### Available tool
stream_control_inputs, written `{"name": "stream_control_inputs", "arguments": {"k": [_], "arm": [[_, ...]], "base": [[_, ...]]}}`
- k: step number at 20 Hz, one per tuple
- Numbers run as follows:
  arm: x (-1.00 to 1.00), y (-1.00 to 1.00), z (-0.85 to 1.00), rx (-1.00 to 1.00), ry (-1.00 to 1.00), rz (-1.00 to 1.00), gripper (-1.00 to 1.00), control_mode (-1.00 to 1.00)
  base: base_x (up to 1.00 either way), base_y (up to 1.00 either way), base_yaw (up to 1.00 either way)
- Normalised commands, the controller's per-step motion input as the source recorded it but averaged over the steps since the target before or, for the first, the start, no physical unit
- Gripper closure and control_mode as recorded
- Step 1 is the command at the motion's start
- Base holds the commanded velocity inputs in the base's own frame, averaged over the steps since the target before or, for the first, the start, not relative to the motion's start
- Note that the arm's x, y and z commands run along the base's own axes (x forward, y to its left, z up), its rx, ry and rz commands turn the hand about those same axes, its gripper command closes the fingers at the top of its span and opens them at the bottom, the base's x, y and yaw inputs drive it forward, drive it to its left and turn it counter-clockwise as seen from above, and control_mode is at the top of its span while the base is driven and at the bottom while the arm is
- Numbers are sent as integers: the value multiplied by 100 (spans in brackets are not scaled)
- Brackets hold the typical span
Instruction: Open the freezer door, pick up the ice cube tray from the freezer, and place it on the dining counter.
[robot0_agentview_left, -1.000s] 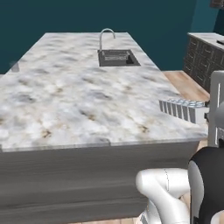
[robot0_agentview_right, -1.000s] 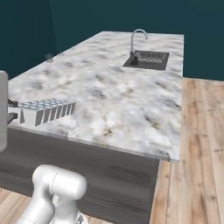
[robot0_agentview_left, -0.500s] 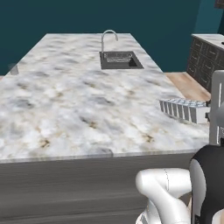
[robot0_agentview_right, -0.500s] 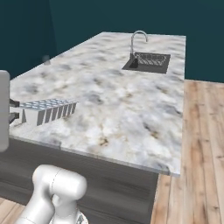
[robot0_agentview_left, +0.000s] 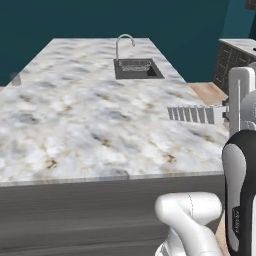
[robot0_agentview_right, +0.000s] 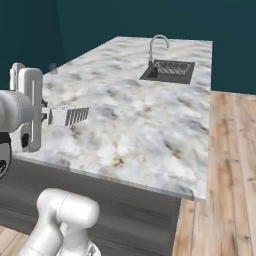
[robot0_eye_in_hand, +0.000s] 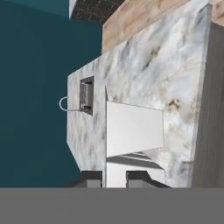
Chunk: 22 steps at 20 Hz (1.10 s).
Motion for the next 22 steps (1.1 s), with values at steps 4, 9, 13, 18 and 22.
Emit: {"name": "stream_control_inputs", "arguments": {"k": [4, 9, 13, 18, 22], "arm": [[83, -26, -13, 2, 0, 30, 100, -100], [70, -5, -19, 1, 4, 26, 100, -100], [47, 0, -18, 0, 12, 22, 100, -100], [54, 0, -37, 0, 2, 20, 100, -100], [56, 0, -48, 0, 0, 17, 100, -100]], "base": [[0, 0, 0], [0, 0, 0], [0, 0, 0], [0, 0, 0], [0, 0, 0]]}}
